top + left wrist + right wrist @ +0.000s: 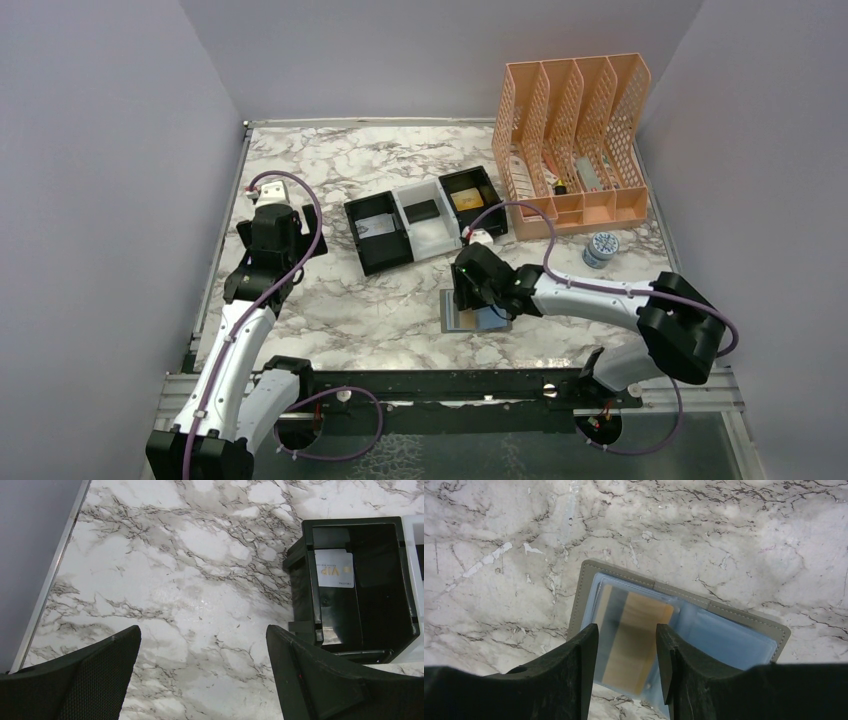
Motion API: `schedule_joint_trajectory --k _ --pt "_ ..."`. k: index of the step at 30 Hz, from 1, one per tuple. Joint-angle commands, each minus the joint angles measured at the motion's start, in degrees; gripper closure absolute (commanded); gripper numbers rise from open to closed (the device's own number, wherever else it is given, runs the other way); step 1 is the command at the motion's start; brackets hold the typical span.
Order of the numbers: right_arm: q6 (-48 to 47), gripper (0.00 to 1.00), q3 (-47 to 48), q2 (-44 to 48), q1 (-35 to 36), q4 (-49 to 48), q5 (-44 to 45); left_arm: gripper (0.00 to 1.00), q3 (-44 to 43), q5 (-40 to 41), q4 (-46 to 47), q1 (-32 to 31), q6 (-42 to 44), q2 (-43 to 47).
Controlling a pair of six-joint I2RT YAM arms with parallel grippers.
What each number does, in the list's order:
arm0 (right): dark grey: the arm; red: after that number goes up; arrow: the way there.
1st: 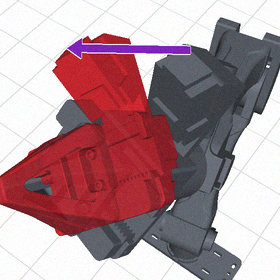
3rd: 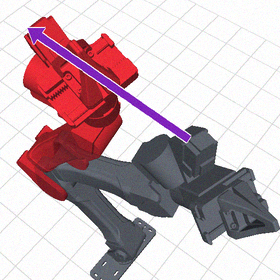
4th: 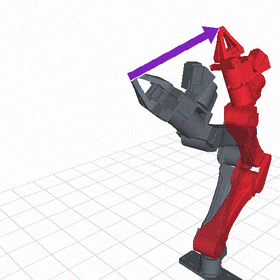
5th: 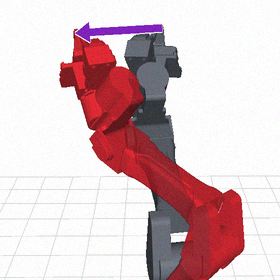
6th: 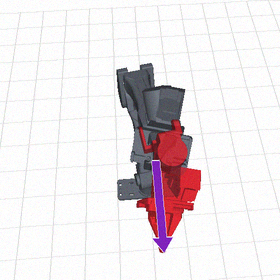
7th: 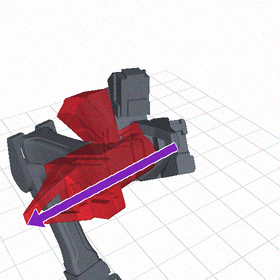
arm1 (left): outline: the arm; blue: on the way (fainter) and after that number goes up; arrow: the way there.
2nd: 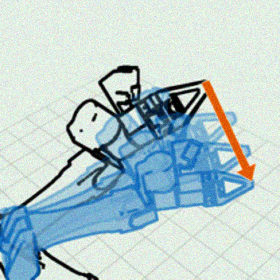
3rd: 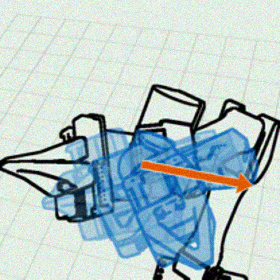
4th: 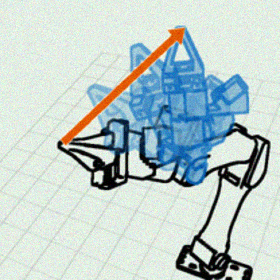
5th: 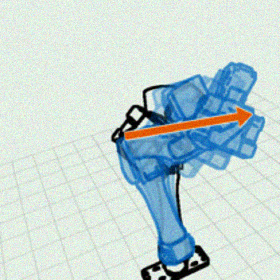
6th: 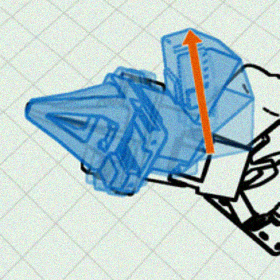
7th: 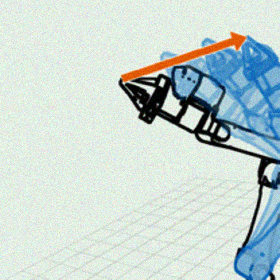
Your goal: Take the credit cards out of the card holder
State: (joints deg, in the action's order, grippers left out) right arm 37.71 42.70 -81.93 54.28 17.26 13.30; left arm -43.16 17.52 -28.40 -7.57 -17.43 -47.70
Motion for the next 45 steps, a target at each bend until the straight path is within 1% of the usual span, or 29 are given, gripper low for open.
schedule_joint_trajectory --k 1,8,10,17,21,25,27,29,31,33,34,40,45 --pt "1.39 0.54 2.12 -2.39 1.38 2.13 3.82 0.01 0.57 -1.04 1.39 0.25 0.29 -0.18" --pt "2.18 0.55 2.62 -6.86 1.79 2.52 4.34 0.01 0.79 -1.0 1.43 0.19 0.24 -0.11" --pt "2.25 0.58 2.65 -8.05 1.89 2.47 4.35 0.01 0.79 -1.16 1.46 0.2 0.28 -0.16" --pt "3.05 0.73 2.4 -9.31 2.2 2.96 7.38 0.01 0.84 -1.84 1.67 0.2 0.29 -0.4" --pt "3.1 0.82 1.85 -8.34 2.22 1.72 6.51 0.01 0.72 -4.28 1.93 0.21 0.53 -0.38" --pt "2.89 0.89 1.38 -7.19 2.21 -0.09 4.88 0.01 0.84 -11.29 3.39 0.2 0.4 -0.5" --pt "2.89 0.93 1.5 -6.34 2.22 -0.24 4.96 0.03 0.94 -16.21 4.11 0.19 -0.23 -0.41" --pt "2.77 0.94 1.48 -5.01 2.11 -0.71 5.0 0.07 0.69 -24.98 4.47 0.18 -2.09 -0.33" --pt "2.67 0.95 1.36 -4.07 2.14 -1.12 4.75 0.08 0.6 -33.23 5.43 -0.15 -4.9 -0.75" --pt "2.52 0.97 0.82 -3.15 2.04 -2.42 3.53 0.08 1.62 -38.26 7.67 -1.8 -7.71 -0.76" --pt "2.57 0.97 0.51 -2.82 1.91 -3.36 2.66 0.08 2.35 -39.29 9.5 -3.45 -8.76 -0.48" --pt "3.84 0.97 -1.36 -0.96 0.41 -7.02 -3.16 0.08 6.34 -38.7 15.05 -16.13 -12.54 -1.81" --pt "3.81 0.97 -3.42 0.98 -1.91 -10.3 -8.15 0.08 11.8 -39.09 24.32 -21.56 -19.45 -2.95"
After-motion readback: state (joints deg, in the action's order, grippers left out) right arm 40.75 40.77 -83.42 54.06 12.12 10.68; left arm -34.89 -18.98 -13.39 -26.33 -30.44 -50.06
